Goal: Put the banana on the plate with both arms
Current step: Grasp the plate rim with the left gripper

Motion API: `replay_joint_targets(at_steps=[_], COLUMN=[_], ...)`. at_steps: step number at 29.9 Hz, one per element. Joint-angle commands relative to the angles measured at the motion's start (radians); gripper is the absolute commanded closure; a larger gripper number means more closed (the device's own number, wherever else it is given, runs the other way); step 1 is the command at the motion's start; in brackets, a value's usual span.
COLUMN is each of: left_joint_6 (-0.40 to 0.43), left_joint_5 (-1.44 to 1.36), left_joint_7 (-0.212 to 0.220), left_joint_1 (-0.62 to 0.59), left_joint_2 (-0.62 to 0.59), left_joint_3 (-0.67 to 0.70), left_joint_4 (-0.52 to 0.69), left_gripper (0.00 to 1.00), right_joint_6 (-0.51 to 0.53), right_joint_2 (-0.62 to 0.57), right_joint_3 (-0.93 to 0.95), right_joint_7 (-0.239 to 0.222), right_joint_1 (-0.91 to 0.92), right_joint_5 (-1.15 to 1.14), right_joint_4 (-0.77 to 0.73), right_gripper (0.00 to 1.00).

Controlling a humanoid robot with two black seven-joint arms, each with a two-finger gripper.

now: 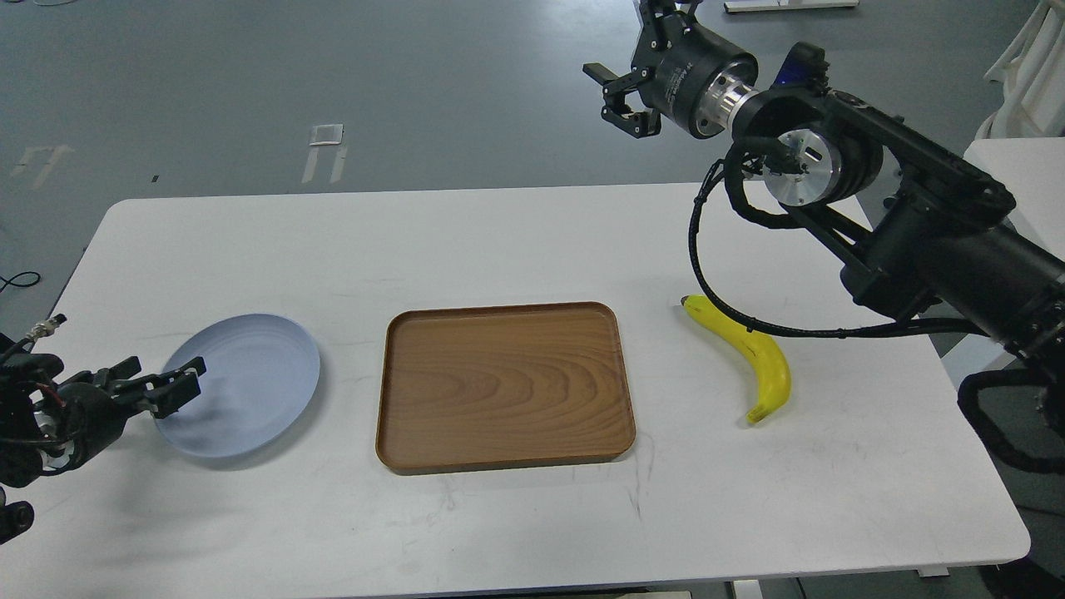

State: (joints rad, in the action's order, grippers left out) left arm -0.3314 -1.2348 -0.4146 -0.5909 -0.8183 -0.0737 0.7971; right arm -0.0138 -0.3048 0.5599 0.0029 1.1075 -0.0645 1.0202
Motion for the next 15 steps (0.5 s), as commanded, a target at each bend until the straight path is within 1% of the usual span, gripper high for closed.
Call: replay_joint_targets(at_steps=[1, 15], left_joint_6=[-0.002, 0.0], left_joint_5=[0.0, 0.002], left_joint_7=[-0.001, -0.003], left_joint_1=[0.005, 0.016], left_joint_2=[-0.001, -0.004], left_joint_3=[0.0, 0.002], left_joint_4=[-0.001, -0.016], left_gripper=[0.03, 0.03], right_joint_6=[0.0, 0.002], right_joint_2=[0.001, 0.003], right_joint_3=[0.0, -0.014], right_joint_7=[-0.001, 0.0], right_joint_1=[0.0, -0.001], right_joint_5=[0.0, 0.0], right_joint_4=[0.0, -0.002], right_gripper=[0.0, 0.0])
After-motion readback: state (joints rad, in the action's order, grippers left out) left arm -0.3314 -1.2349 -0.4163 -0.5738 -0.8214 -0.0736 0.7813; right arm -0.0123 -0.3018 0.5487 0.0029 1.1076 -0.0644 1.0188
